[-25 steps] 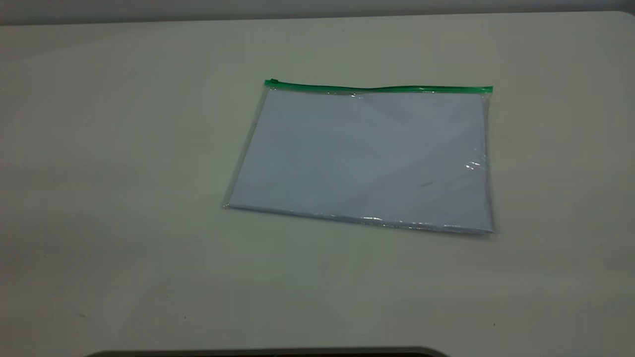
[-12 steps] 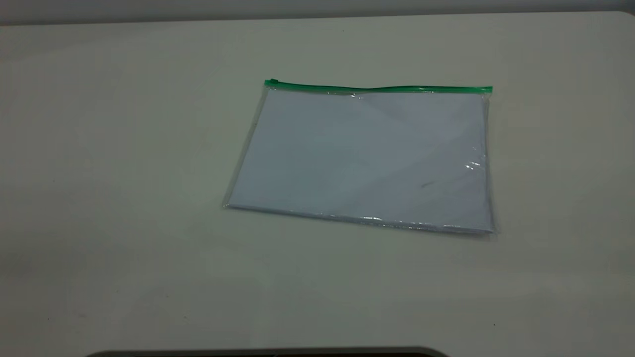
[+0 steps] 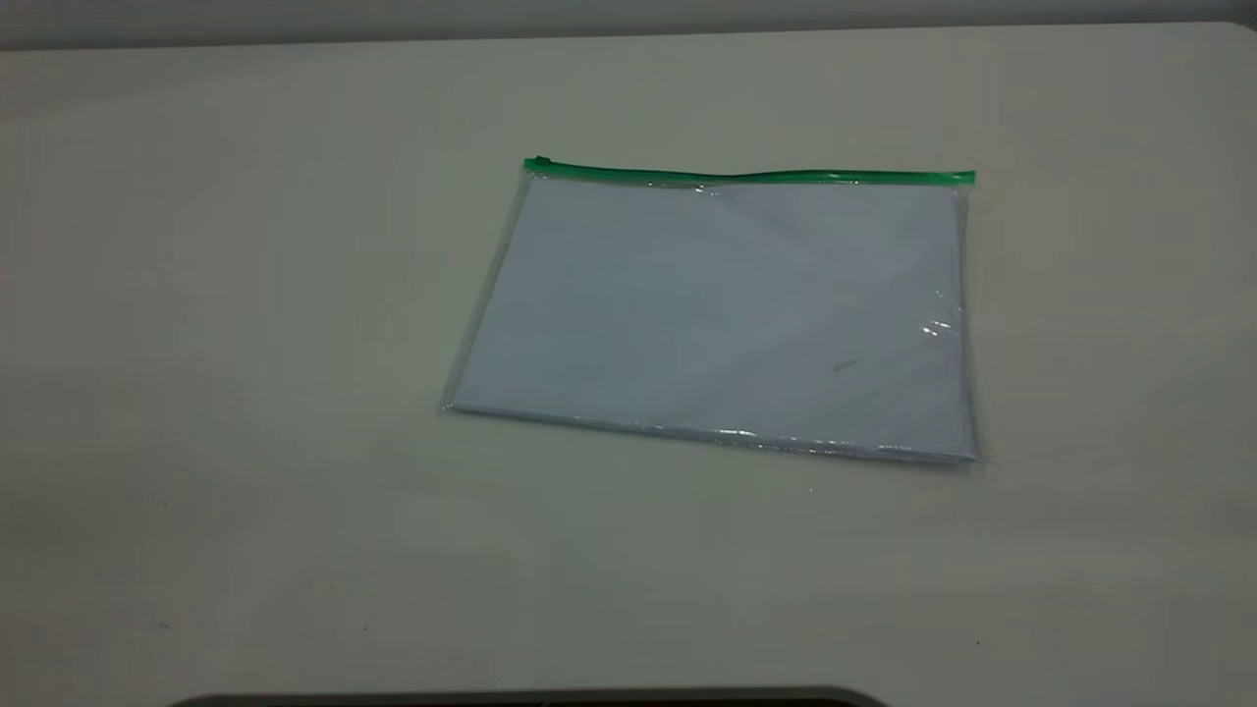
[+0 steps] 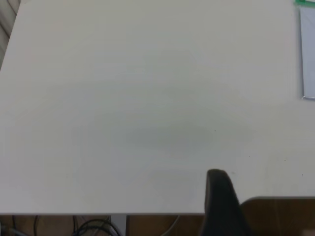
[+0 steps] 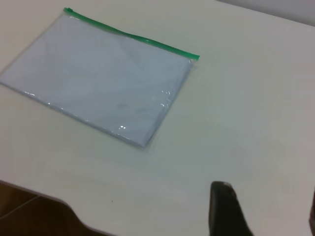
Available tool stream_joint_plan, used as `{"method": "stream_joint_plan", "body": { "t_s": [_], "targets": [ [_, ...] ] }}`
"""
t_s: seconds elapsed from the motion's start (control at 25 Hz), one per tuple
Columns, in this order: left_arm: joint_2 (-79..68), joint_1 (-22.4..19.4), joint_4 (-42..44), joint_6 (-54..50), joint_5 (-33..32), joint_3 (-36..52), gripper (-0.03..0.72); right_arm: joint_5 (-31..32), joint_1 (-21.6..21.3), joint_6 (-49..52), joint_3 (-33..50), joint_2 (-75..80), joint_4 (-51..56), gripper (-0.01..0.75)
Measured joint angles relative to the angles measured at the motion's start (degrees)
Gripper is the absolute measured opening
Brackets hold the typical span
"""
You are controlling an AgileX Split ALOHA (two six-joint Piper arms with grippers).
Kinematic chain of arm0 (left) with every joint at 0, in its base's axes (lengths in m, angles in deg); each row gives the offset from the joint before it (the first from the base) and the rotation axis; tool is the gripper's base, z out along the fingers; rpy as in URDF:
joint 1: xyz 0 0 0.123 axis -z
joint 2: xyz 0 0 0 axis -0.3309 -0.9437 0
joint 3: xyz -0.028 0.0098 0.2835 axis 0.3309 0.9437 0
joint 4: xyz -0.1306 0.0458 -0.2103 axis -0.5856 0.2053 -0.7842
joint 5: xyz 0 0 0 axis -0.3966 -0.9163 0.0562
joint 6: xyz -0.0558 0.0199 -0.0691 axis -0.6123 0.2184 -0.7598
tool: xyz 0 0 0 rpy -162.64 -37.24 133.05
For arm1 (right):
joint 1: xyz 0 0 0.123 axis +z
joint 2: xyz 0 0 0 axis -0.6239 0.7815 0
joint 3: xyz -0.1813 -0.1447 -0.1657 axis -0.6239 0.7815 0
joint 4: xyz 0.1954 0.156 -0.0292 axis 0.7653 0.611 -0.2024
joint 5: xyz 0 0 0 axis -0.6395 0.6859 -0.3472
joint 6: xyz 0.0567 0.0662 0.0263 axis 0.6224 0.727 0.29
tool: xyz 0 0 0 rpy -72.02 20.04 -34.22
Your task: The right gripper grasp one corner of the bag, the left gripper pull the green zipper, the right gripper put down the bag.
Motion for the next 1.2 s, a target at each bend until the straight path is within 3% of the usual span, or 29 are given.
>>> {"method": "stream_joint_plan", "body": {
  "t_s": [0.36,0.52,0.8,1.2],
  "targets": [
    [0.0,0.0,0.0,-0.4,0.0,0.0,0.519,-0.1,-0.2,0.0,0.0,0.0,0.0,0.383],
    [0.0,0.0,0.0,-0.4,0.0,0.0,0.519,-0.1,-2.3,0.1,0.0,0.0,-0.9,0.361],
    [0.0,0.0,0.0,-0.4,0.0,0.0,0.519,-0.3,-3.7,7.3,0.0,0.0,-6.1,0.328],
    [0.0,0.0,0.0,-0.4,0.0,0.0,0.519,-0.3,-3.7,8.6,0.0,0.0,-6.8,0.285]
  ]
}}
